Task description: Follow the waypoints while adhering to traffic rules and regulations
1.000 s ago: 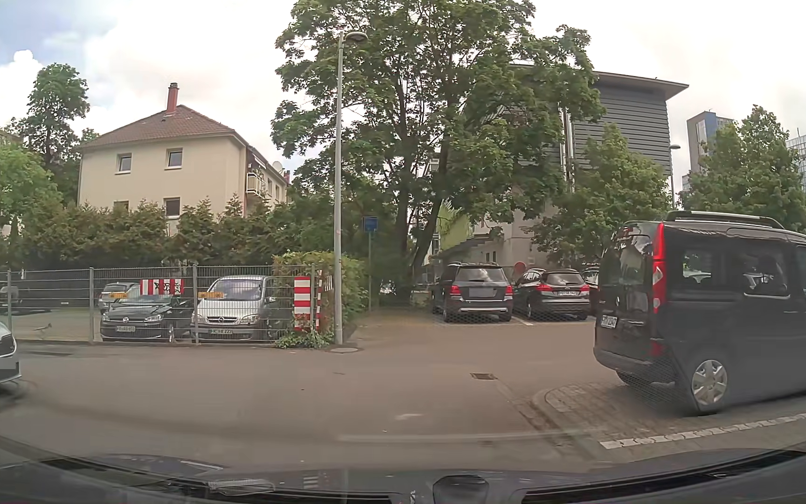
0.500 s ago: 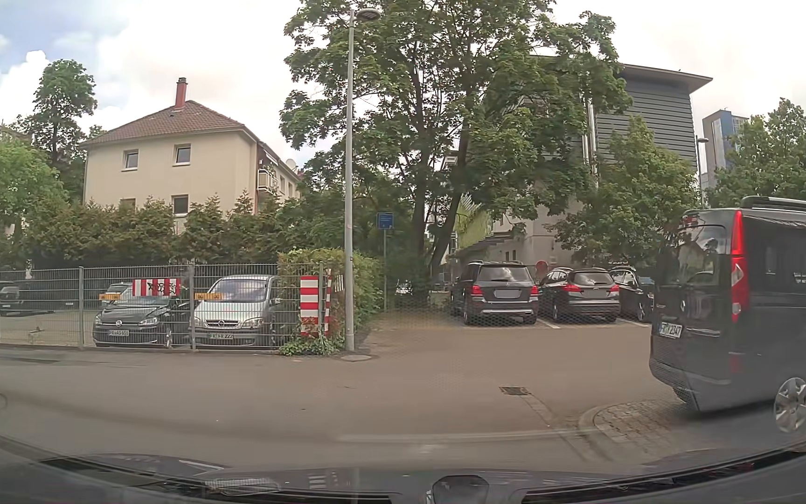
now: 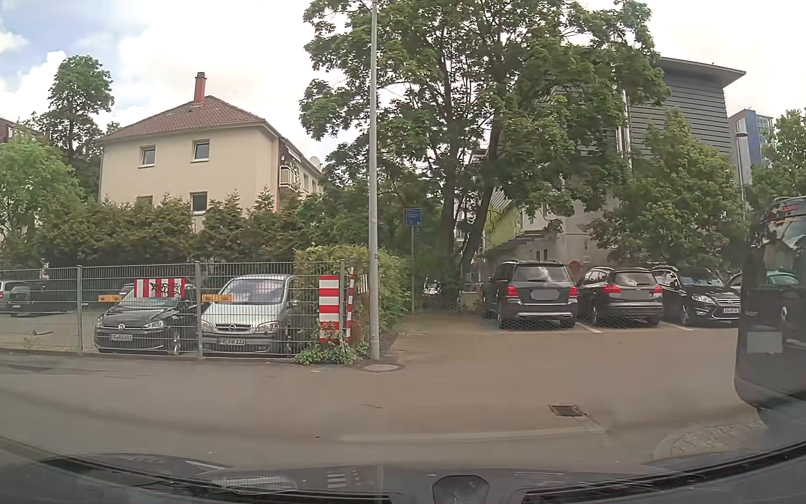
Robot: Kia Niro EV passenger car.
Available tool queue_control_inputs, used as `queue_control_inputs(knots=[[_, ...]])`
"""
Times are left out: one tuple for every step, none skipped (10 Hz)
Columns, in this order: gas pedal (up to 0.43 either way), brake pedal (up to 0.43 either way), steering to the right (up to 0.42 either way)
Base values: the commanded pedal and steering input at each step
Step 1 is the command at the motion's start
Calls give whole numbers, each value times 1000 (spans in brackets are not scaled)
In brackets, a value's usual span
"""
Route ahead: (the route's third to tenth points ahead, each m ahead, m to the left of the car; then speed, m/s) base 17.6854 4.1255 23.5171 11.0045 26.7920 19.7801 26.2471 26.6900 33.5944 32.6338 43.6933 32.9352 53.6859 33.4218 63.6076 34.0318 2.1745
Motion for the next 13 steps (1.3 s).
queue_control_inputs(knots=[[0, 0, -225], [0, 0, -234], [0, 0, -246], [0, 0, -264], [0, 0, -280], [0, 0, -295], [0, 0, -312], [0, 0, -328], [0, 0, -344], [0, 0, -369], [0, 0, -393], [0, 0, -422], [0, 0, -448]])
